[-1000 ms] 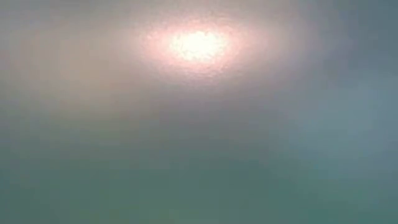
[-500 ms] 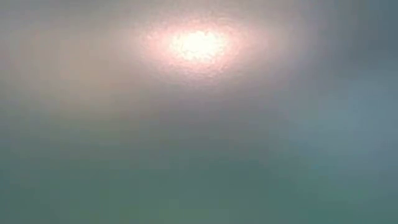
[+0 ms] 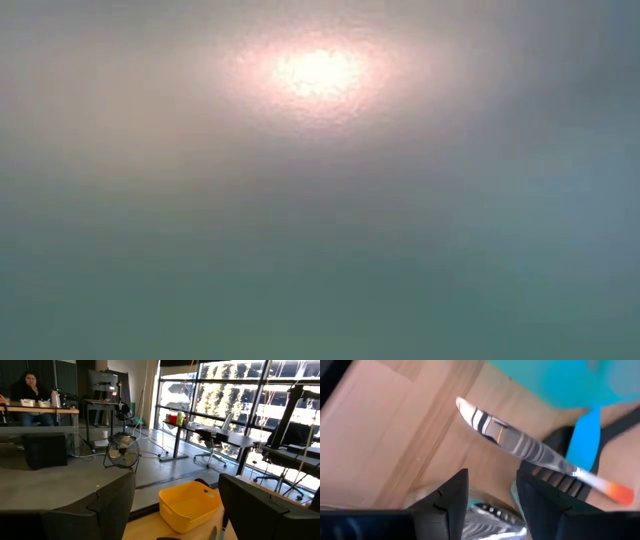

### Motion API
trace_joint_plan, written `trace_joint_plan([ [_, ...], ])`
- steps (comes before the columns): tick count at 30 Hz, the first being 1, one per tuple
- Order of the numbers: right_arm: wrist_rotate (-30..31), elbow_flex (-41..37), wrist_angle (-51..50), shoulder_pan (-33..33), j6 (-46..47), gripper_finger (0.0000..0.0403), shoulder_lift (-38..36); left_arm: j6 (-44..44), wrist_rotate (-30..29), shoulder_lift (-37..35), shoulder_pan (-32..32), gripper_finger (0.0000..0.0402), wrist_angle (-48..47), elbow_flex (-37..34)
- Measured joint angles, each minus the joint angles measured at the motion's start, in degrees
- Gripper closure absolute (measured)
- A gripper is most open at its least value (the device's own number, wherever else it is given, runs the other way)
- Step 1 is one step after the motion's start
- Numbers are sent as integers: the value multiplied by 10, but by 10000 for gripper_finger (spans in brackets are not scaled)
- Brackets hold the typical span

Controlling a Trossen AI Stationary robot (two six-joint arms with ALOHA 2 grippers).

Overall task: Pick & Place Kitchen Items
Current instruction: Put the orange table knife into the transparent bin

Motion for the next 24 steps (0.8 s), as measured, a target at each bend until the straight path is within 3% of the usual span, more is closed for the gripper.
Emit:
trace_joint_plan([
  [24,38,21,-15,-27,-35,236,2,-8,10,1,0,121,0,0],
])
